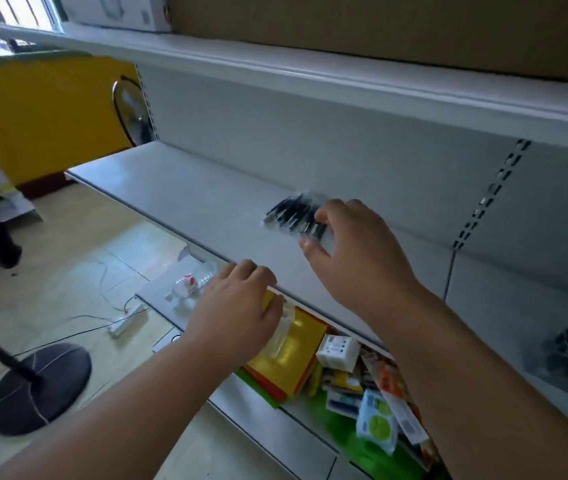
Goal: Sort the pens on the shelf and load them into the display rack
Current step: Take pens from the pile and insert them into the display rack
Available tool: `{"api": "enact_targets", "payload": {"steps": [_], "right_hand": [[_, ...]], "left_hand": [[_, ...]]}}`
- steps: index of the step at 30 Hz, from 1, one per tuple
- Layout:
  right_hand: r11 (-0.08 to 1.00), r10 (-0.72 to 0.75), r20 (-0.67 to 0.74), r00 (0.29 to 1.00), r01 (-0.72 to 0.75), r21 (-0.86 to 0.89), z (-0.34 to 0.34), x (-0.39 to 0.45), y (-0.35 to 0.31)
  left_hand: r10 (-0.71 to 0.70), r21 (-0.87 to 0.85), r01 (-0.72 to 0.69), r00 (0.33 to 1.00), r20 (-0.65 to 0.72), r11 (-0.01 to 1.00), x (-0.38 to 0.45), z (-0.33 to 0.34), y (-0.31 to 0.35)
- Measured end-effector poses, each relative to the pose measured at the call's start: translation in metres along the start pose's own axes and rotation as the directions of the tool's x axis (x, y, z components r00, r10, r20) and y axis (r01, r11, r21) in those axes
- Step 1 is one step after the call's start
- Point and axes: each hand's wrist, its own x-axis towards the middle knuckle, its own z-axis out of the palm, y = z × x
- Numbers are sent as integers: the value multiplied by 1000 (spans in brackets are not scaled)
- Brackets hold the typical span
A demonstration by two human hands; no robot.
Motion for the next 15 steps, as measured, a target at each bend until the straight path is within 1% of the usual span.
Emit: {"api": "enact_targets", "payload": {"steps": [4, 7, 11, 15], "right_hand": [[1000, -14, 34, 999, 13, 13, 21, 32, -1], [1000, -7, 21, 1000, 7, 1, 29, 51, 3], [999, 50, -27, 998, -50, 3, 43, 69, 8], [987, 158, -53, 986, -158, 8, 58, 77, 6]], "left_hand": [[-40, -45, 38, 998, -52, 998, 29, 3, -21], [-51, -76, 48, 998, -48, 996, 50, 11, -31], [31, -95, -33, 999, -24, 995, 90, 23, -50], [95, -134, -94, 995, 5, 986, 135, 31, -81]]}}
